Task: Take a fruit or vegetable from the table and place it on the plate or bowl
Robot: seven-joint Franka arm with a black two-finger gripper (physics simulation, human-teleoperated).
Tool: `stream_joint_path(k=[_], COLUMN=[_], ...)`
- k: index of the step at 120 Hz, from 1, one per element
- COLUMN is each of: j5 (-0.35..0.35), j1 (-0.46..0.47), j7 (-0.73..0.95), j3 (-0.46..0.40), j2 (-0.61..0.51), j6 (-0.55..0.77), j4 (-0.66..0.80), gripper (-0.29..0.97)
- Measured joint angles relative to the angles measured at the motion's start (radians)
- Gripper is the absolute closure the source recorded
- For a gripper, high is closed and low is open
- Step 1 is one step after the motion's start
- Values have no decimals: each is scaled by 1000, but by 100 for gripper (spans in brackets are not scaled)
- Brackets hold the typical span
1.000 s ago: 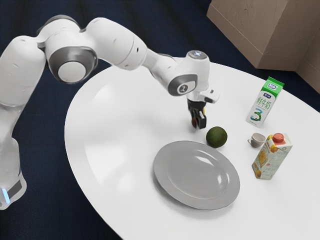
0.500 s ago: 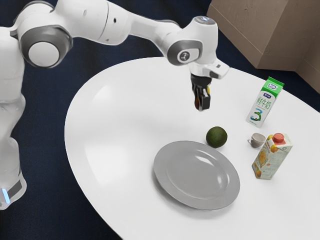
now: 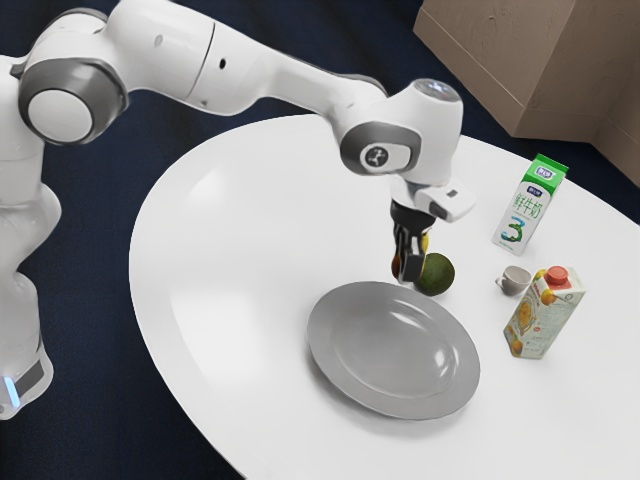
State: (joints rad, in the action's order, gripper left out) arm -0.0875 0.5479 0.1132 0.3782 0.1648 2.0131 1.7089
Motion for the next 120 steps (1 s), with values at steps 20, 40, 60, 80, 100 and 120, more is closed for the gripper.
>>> stream_joint_path(k=[20,40,60,80,100,120], j5=[18,27,29,22,19,92], j1=[78,121,129,131,132,234], j7=[-30,-71,-109,-137,-146,-154], j3=[3,-1,-6,-23,-22,124], j2=[-52,-63,-47,-2,4,-305], j6=[-8,0,92,196,193,-268], j4=[60,121,199,216,128,-304], gripper=[46,46,46,33,11,5])
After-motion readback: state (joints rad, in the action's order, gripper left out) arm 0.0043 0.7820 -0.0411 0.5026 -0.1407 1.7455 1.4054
